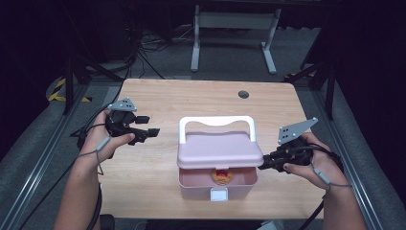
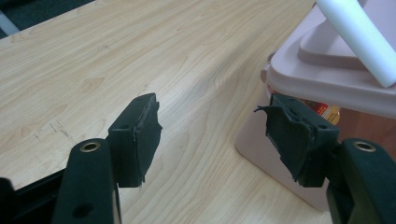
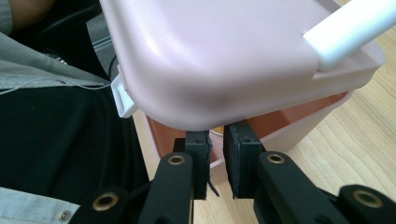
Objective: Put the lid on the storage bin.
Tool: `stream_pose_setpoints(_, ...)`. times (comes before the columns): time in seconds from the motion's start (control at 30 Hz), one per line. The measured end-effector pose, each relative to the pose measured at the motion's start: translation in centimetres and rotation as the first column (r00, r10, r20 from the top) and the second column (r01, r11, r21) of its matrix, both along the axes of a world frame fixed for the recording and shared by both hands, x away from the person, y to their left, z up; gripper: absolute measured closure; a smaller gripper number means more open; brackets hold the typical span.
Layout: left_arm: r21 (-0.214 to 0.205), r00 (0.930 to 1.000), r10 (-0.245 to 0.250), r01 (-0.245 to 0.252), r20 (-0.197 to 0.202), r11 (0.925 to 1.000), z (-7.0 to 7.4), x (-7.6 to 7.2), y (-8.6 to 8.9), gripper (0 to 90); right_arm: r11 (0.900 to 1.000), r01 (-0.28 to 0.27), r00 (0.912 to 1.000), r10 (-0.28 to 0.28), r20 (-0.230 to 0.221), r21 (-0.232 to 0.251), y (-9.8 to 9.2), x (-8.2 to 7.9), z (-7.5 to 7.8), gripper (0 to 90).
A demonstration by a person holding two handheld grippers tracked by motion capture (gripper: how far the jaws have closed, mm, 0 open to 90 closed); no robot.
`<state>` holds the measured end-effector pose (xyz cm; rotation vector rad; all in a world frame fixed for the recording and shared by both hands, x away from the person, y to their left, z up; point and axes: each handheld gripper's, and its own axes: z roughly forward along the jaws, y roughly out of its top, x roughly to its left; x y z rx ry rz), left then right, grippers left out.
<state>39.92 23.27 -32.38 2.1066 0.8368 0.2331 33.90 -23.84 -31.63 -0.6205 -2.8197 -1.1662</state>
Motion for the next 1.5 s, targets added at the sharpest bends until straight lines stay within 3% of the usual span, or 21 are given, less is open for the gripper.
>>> stream_pose_setpoints(0.17, 0.015, 0.9996, 0.028, -0.029, 0.002, 0.9995, -0.2, 0.3, 0.1, 35.5, 0.9995, -0.014, 0.9999, 0.014, -0.009, -0.028, 0.2, -0.2, -0.1, 81.4)
stream_pose_setpoints(0.6, 0.023, 0.9994, 0.03, -0.029, -0.018, 0.9993, -0.7, 0.6, 0.2, 35.5, 0.9942, -0.049, 0.998, 0.045, -0.046, -0.095, 0.5, -0.4, -0.6, 81.2)
stream_pose_setpoints(1.0, 0.03, 0.9987, 0.031, -0.03, -0.041, 0.9991, -1.0, 0.8, 0.3, 35.4, 0.9898, -0.07, 0.9959, 0.062, -0.067, -0.124, 0.6, -0.5, -0.9, 80.7)
stream_pose_setpoints(1.5, 0.026, 0.998, 0.028, -0.027, -0.056, 0.9993, -1.3, 1.0, 0.4, 35.5, 0.974, -0.107, 0.991, 0.089, -0.1, -0.199, 0.9, -0.7, -1.5, 80.5)
